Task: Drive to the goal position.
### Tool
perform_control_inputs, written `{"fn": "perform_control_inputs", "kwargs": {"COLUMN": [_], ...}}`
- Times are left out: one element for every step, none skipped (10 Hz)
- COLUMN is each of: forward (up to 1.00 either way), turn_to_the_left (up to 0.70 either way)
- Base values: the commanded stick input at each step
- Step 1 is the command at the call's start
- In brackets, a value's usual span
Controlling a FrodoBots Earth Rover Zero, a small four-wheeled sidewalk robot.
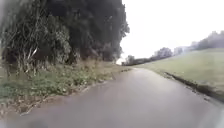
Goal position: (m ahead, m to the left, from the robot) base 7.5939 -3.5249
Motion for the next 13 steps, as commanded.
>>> {"fn": "perform_control_inputs", "kwargs": {"forward": [0.68, 0.68, 0.68, 0.68, 0.67, 0.67, 0.67, 0.68, 0.7, 0.76, 0.82, 0.88, 0.95], "turn_to_the_left": [-0.34, -0.34, -0.34, -0.34, -0.34, -0.34, -0.34, -0.34, -0.34, -0.33, -0.33, -0.35, -0.38]}}
